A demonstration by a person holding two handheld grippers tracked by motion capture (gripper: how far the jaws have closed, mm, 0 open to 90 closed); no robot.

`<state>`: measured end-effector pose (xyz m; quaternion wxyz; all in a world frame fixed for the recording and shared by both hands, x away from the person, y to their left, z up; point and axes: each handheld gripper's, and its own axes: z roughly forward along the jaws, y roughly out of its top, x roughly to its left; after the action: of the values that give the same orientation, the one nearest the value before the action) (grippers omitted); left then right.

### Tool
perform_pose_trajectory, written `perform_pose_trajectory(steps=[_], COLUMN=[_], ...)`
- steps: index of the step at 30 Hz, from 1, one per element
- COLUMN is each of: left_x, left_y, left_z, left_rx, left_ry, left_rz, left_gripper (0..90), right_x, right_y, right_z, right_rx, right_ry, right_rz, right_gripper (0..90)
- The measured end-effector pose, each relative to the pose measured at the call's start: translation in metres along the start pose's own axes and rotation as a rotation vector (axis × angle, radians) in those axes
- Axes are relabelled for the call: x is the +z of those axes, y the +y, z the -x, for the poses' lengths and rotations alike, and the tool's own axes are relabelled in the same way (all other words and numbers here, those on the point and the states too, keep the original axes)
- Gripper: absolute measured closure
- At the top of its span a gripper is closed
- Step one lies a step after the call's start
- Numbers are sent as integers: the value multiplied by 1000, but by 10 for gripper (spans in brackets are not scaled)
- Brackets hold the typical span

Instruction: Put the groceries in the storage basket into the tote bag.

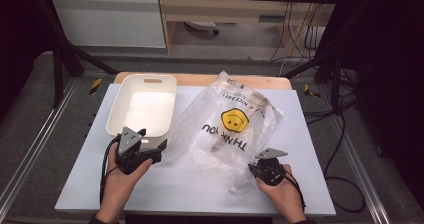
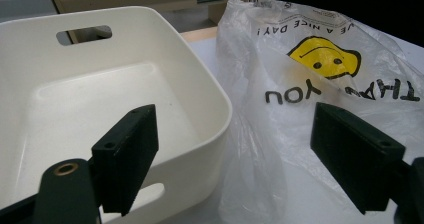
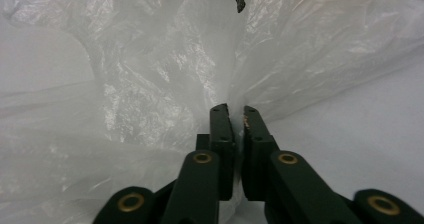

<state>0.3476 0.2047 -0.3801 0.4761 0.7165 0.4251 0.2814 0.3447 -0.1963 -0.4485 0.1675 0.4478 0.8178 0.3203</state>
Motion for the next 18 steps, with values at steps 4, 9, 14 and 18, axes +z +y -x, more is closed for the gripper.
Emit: perform_pose_trajectory(steps=[4,9,14,18], left_x=[0,-1,-1,-1], left_y=[0,0,0,0], left_z=[0,-1,0,1], left_rx=[-1,0,0,0], left_ry=[1,2,2,1], left_rz=[0,4,4,5], left_gripper=[192,193,192,192], right_x=[-1,-5,-5,-7], right_y=[1,-1,0,-1], right_z=[3,6,5,8], right_rx=[9,14,-2,0], right_ry=[30,37,48,51], right_rz=[-8,-11,-18,-15], right_gripper=[900,900,900,900])
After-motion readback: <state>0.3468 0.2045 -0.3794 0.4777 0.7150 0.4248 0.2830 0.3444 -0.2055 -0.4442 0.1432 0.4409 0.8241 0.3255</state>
